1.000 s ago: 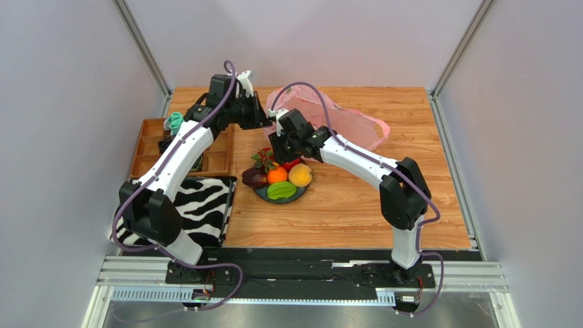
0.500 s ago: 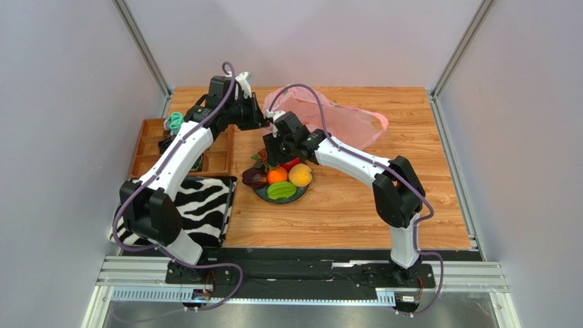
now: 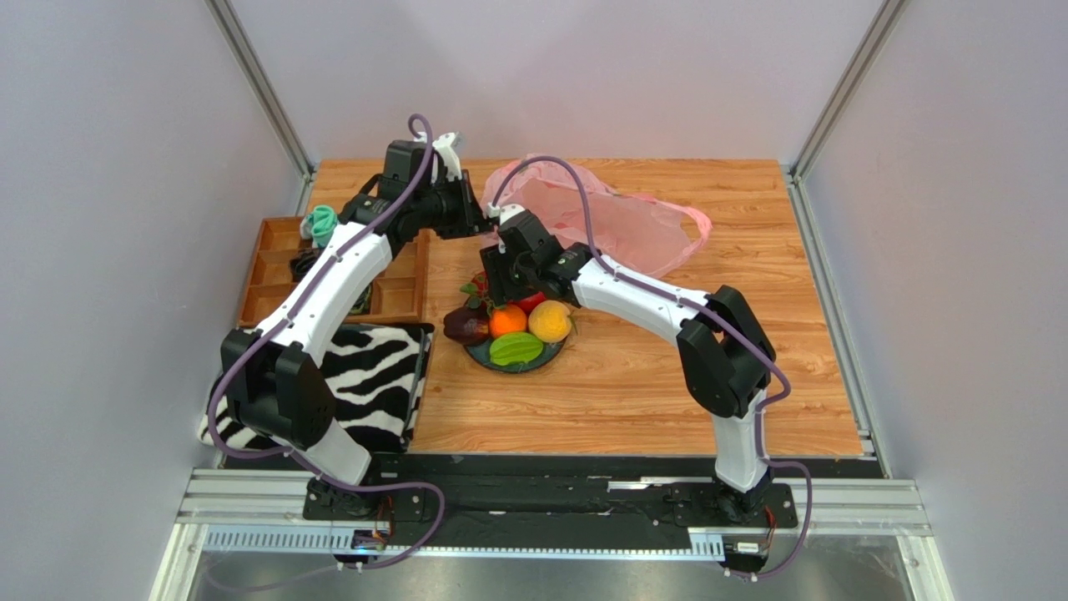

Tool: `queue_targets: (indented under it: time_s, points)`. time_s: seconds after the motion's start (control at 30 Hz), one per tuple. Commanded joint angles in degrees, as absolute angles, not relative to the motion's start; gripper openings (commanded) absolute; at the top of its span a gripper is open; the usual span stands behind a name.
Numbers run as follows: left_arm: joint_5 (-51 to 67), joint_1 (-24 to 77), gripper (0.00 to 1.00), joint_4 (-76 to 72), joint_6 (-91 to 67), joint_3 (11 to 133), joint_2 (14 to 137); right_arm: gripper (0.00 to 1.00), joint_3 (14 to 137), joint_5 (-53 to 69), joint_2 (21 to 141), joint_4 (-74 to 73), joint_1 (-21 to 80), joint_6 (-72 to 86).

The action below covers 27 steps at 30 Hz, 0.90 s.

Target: Place the fruits into the plastic bag

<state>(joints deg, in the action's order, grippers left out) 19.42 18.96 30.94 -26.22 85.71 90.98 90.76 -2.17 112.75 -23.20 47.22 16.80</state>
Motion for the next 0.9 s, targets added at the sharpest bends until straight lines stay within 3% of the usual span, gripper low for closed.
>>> queue_targets:
  time_s: [0.0, 0.6, 0.87]
  points:
    - [18.98, 18.02, 0.00, 25.84, -24.96, 85.96, 91.93, 0.53, 89.74, -0.97, 113.03, -21.89, 49.48, 15.73]
    - [21.01, 14.94, 0.00, 24.61, -23.99, 86.13, 94.13, 0.57, 89.56, 0.62, 113.20, -21.18, 49.57, 15.47]
    - [21.97, 14.85, 0.00, 24.35, -24.78, 85.52, 93.52, 0.41, 89.38, 0.09, 113.29, -20.74, 49.48, 15.21]
